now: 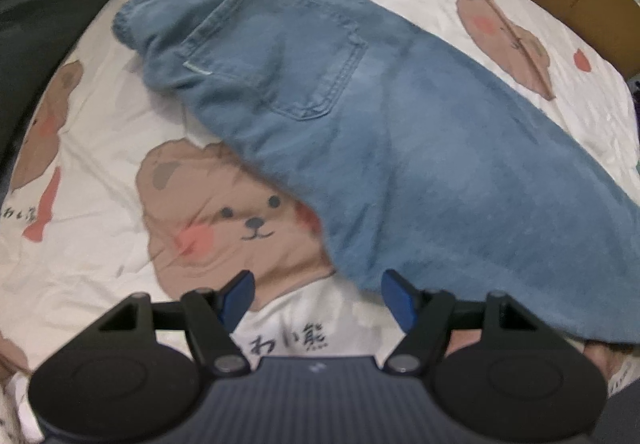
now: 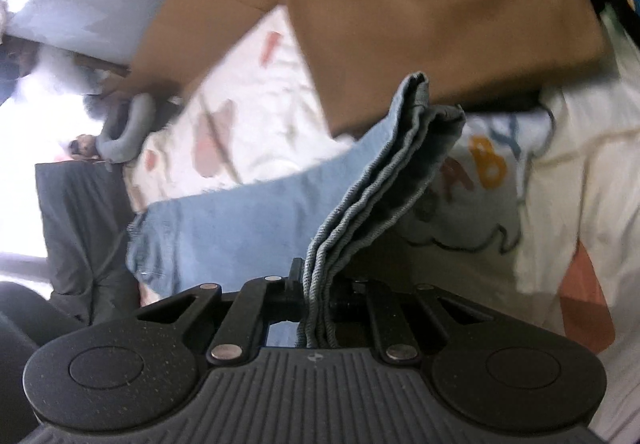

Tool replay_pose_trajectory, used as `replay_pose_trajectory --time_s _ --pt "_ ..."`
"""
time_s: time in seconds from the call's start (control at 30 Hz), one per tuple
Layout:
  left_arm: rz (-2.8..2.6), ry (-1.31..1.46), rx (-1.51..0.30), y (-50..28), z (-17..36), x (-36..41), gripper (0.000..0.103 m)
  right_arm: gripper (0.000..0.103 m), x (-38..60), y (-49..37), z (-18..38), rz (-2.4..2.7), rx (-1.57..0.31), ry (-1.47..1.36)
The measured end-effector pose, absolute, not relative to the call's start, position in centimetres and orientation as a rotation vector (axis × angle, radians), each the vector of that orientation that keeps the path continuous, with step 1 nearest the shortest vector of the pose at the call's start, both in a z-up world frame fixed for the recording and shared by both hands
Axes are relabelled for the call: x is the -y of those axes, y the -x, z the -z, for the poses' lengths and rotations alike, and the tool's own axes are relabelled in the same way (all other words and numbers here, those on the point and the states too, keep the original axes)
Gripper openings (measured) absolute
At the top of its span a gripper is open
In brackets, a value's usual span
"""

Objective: Fold clothes
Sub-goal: 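Lift the pinched jeans leg hem up with the right gripper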

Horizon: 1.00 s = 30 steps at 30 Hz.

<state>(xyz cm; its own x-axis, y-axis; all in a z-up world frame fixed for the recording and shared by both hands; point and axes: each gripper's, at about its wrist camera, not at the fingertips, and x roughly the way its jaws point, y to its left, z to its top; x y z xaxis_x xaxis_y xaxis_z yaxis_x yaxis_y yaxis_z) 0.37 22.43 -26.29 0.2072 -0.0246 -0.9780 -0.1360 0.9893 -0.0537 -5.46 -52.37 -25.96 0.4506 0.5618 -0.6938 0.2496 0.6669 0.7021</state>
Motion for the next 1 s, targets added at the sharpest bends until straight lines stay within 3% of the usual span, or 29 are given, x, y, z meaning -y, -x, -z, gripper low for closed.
replay_pose_trajectory --time_s 0.5,1.0 --pt "0.062 0.09 -1.319 -4.8 26.8 -18.1 0.073 0.009 53.5 4.7 15.4 -0.26 -0.983 -0.951" --pt "0.242 0.087 -1.308 -8.1 28.1 -14.1 0.073 0.009 55.3 1.7 7.2 -0.257 -0.932 -0.83"
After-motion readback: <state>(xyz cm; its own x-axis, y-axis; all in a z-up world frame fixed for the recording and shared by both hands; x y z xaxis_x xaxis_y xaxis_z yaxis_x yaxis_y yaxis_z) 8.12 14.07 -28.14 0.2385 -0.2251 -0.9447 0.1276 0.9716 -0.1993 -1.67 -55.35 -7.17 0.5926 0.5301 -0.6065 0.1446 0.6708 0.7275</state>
